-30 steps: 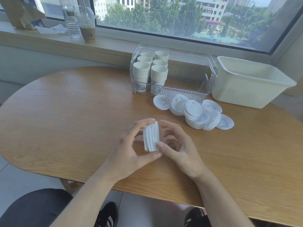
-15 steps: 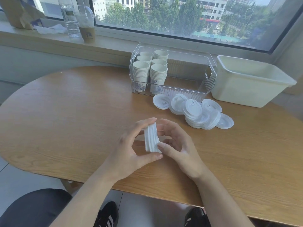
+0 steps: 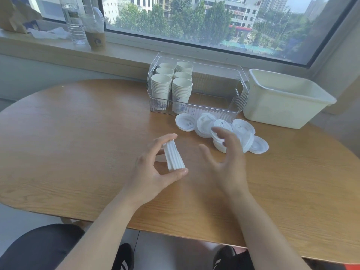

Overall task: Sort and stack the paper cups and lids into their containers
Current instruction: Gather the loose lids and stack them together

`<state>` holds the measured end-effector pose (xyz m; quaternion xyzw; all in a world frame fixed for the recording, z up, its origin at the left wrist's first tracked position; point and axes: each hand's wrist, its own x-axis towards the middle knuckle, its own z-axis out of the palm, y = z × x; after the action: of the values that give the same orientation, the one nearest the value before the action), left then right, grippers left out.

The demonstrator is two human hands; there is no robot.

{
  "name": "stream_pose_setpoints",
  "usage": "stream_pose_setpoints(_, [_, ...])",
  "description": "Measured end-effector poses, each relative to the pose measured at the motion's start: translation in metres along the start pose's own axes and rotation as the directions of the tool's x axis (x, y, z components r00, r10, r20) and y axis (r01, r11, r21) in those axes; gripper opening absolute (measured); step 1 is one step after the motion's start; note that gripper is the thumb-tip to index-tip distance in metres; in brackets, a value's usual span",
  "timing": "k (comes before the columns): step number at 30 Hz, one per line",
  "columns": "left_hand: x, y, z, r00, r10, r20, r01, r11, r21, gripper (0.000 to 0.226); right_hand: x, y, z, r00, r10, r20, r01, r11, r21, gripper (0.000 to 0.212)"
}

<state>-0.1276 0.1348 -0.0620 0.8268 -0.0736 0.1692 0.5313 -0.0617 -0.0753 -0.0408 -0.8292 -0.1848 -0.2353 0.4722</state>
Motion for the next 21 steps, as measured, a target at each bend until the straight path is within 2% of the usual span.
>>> stream_pose_setpoints(2, [0.002, -0.002, 0.000, 1.000, -0.011, -0.005, 0.011, 1.000, -0.009, 0.084, 0.024, 0.007, -0.006, 1.000, 0.013, -0.018, -0.016, 0.992, -0.124, 0.056])
stream_pose_setpoints(6, [0.003, -0.004, -0.001, 1.000, -0.014, -0.002, 0.013, 0.999, -0.031, 0.086, 0.064, 0.020, -0.010, 0.975, 0.110, 0.193, -0.019, 0.906, -0.423, 0.075])
stream_pose_setpoints(10, [0.004, -0.005, -0.002, 1.000, -0.019, 0.007, 0.020, 0.999, -0.046, 0.088, 0.081, 0.030, -0.010, 0.936, 0.178, 0.304, 0.048, 0.790, -0.611, 0.073])
stream_pose_setpoints(13, [0.003, -0.005, -0.002, 1.000, -0.011, 0.003, 0.011, 0.999, -0.031, 0.087, 0.081, 0.030, -0.012, 0.952, 0.158, 0.260, 0.055, 0.750, -0.659, 0.069])
stream_pose_setpoints(16, [0.003, -0.004, -0.002, 1.000, -0.007, -0.002, 0.007, 1.000, -0.025, 0.086, 0.068, 0.021, -0.018, 0.989, 0.046, 0.143, 0.028, 0.881, -0.472, 0.071])
stream_pose_setpoints(18, [0.003, -0.003, -0.002, 1.000, -0.005, 0.006, 0.005, 1.000, -0.016, 0.086, 0.049, 0.010, -0.019, 0.990, 0.077, 0.122, -0.056, 0.984, -0.169, 0.068])
stream_pose_setpoints(19, [0.002, -0.002, -0.002, 1.000, -0.005, 0.013, 0.005, 1.000, -0.009, 0.087, 0.036, 0.003, -0.017, 0.981, 0.122, 0.152, -0.123, 0.992, -0.003, 0.065])
stream_pose_setpoints(21, [0.001, 0.000, -0.001, 1.000, -0.003, 0.021, 0.003, 1.000, -0.001, 0.087, 0.011, -0.010, -0.009, 0.953, 0.196, 0.230, -0.256, 0.929, 0.267, 0.057])
